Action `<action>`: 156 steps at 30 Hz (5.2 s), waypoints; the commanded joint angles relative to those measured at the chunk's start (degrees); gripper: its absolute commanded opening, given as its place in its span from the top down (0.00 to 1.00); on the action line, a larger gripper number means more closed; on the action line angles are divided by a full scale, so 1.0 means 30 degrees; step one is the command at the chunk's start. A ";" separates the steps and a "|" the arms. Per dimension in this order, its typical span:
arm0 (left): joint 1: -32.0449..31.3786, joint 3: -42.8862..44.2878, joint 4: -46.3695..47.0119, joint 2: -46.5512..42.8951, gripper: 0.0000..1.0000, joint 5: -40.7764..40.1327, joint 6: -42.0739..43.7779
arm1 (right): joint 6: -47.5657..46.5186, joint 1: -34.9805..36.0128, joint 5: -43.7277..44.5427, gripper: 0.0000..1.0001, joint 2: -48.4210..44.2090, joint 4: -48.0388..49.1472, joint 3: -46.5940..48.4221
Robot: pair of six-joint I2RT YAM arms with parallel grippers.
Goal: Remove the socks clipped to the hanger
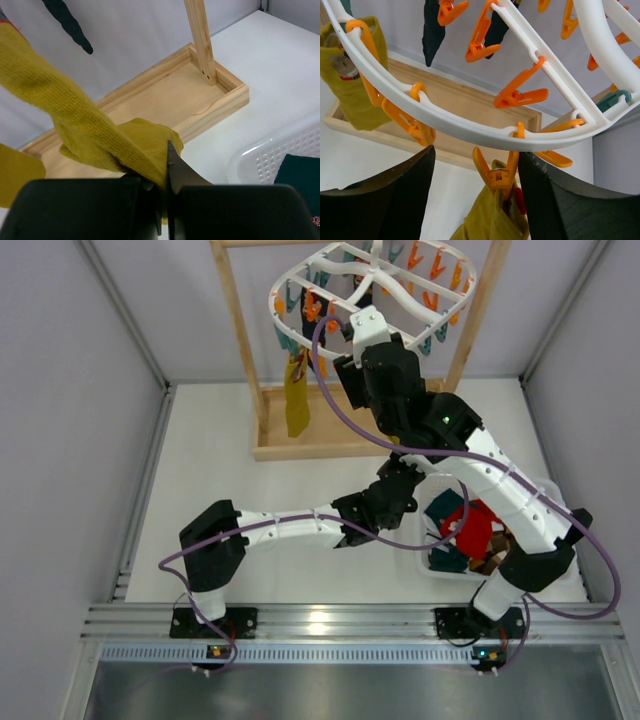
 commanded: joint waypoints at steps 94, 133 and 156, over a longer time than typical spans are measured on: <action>0.9162 -0.9970 -0.4491 -1.0112 0.01 1.0222 -0.9982 | 0.4408 -0.0066 -0.0363 0.05 -1.4415 0.1643 -1.3249; 0.6804 -0.7691 0.2174 -0.6309 1.00 0.8736 -0.7075 | 0.4467 -0.0124 -0.4027 0.06 -1.3243 0.3371 -1.1554; 0.0701 -0.2503 -0.0260 -0.2354 1.00 -0.0352 -0.3147 | 0.2416 -0.0095 -0.3179 0.20 -0.3313 -0.1198 -0.0068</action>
